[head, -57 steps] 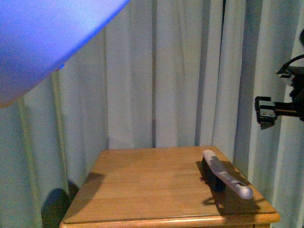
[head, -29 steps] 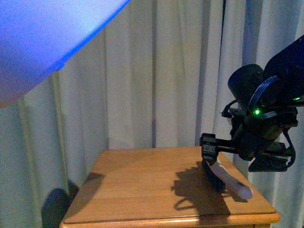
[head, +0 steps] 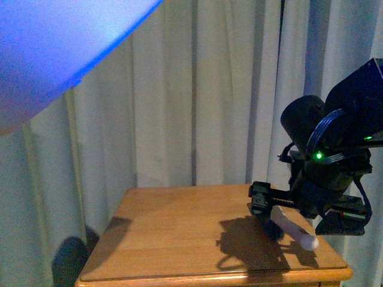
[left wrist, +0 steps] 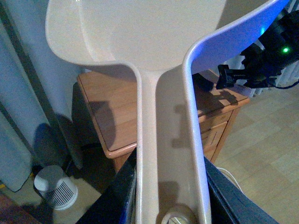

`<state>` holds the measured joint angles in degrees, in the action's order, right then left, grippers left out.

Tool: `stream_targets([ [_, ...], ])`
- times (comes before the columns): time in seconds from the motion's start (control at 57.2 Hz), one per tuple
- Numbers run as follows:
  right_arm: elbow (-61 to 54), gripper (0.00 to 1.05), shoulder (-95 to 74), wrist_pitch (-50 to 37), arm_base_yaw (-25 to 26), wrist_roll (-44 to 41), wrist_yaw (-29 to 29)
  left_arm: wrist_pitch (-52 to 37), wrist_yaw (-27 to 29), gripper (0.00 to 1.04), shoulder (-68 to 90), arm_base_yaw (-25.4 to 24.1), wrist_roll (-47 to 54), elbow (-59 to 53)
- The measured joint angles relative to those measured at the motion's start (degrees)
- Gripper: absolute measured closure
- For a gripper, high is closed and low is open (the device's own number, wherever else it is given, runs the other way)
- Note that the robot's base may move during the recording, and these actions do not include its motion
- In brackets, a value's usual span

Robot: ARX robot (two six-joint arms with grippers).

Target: Clean up trash

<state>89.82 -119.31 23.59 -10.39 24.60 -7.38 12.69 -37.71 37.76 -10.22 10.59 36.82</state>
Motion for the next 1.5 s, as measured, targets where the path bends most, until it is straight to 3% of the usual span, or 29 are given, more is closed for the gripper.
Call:
stream_targets([
  [0.49, -1.18, 0.07, 0.0, -1.86, 1.01, 0.39, -0.76, 0.0, 0.0, 0.77, 0.0, 0.0, 0.0, 0.0],
  [0.594, -1.09, 0.19, -0.02, -1.73, 1.14, 0.17, -0.98, 0.0, 0.0, 0.77, 0.0, 0.0, 0.0, 0.0],
  [0.997, -1.09, 0.79, -0.02, -1.75, 0.94, 0.39, -0.81, 0.0, 0.0, 0.77, 0.0, 0.0, 0.0, 0.0],
  [1.504, -1.95, 0.81, 2.97, -4.35, 2.6, -2.56, -2.95, 0.0, 0.0, 0.77, 0.0, 0.0, 0.0, 0.0],
])
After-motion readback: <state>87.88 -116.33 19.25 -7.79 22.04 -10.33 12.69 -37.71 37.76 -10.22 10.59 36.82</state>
